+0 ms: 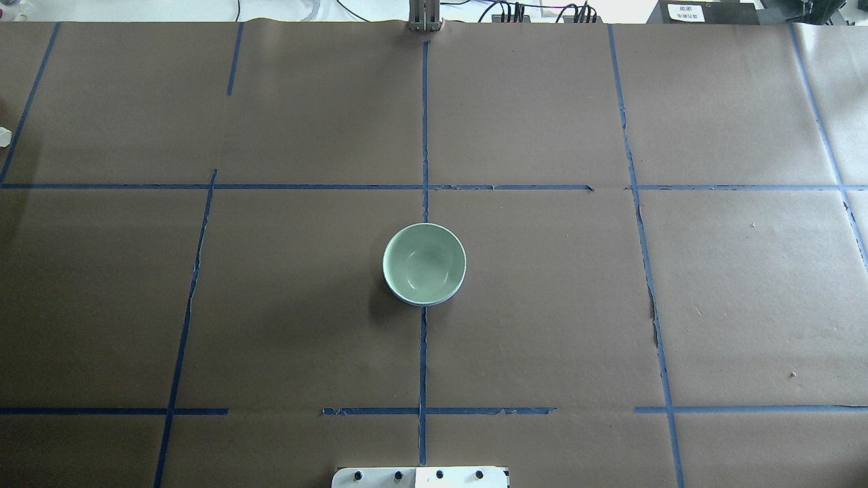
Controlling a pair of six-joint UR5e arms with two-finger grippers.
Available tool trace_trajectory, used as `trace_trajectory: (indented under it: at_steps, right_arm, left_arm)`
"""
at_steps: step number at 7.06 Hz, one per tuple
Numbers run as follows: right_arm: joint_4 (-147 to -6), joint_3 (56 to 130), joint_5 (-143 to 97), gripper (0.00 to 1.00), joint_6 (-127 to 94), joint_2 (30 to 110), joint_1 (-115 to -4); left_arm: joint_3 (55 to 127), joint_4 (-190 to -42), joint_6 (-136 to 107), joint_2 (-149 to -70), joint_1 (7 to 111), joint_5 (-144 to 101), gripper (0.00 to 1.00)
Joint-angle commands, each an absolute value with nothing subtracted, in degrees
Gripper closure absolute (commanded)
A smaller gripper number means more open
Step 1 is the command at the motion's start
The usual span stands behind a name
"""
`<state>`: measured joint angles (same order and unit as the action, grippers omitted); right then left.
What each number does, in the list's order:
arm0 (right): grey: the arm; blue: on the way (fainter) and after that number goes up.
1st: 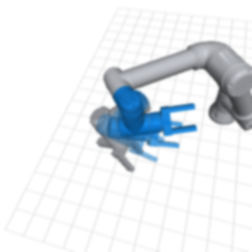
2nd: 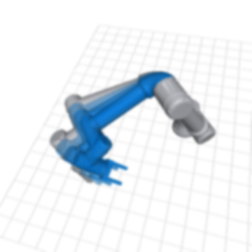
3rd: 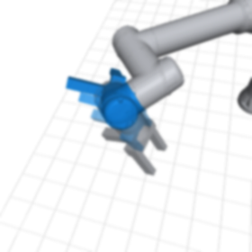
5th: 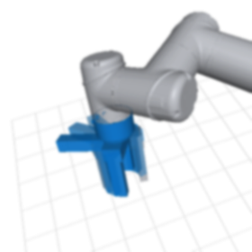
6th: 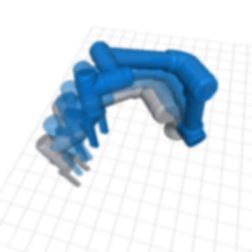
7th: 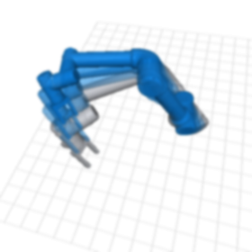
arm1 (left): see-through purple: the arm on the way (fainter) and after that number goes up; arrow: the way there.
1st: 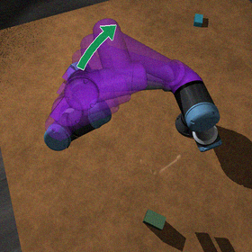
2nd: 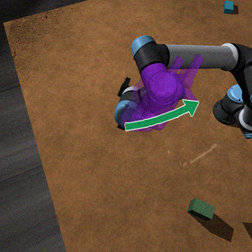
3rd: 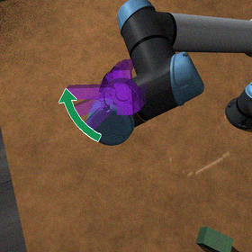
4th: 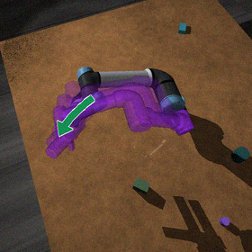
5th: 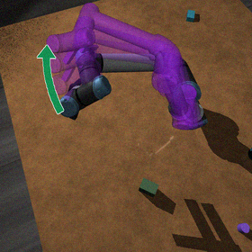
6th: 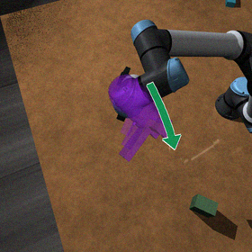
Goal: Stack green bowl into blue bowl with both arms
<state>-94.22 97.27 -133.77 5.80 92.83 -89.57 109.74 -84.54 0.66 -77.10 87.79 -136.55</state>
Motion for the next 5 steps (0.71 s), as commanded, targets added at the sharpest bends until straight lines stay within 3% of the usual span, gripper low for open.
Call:
trace_trajectory:
  at_steps: [1,5]
  right_arm:
    - [-94.22,97.29,-133.77,0.00,5.80,92.90,-89.56]
    - [-94.13,97.29,-133.95,0.00,5.80,92.90,-89.47]
  left_arm:
    - [110.30,-78.34,0.96,-77.34,89.29,-136.41,0.00]
    - [108.72,-79.45,4.57,-77.78,89.12,-136.41,0.00]
